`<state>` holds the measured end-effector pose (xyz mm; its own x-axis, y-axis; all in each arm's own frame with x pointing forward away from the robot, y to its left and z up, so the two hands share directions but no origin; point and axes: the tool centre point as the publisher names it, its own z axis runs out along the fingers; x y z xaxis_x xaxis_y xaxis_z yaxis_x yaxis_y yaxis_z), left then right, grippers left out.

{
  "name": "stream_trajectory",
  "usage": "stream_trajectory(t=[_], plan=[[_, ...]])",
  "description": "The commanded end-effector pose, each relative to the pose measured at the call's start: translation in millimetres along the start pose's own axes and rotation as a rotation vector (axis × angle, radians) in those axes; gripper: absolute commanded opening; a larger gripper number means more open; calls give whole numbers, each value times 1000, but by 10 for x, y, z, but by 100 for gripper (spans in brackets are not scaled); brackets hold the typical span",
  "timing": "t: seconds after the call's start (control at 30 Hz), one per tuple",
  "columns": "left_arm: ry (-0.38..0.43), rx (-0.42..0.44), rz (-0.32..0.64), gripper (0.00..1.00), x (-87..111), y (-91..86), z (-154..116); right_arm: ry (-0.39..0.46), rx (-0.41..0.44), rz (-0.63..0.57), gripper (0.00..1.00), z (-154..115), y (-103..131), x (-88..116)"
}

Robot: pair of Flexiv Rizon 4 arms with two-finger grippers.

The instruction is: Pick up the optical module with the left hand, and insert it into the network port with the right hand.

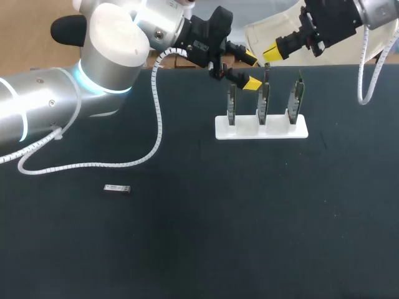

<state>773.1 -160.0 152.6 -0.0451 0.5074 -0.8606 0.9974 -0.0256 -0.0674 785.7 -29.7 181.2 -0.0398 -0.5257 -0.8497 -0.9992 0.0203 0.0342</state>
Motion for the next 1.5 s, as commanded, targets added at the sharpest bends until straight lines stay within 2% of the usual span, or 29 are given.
stream_trajectory(t=[0.03,1.17,1.37,1.5], plan=[[5,4,-1,100,-8,16,-1,2,2,3,0,21,20,15],[5,4,-1,100,-8,16,-1,71,-30,39,0,178,90,216],[5,4,-1,100,-8,16,-1,23,-17,49,0,117,90,135],[5,4,-1,100,-8,16,-1,19,-6,35,0,74,81,89]])
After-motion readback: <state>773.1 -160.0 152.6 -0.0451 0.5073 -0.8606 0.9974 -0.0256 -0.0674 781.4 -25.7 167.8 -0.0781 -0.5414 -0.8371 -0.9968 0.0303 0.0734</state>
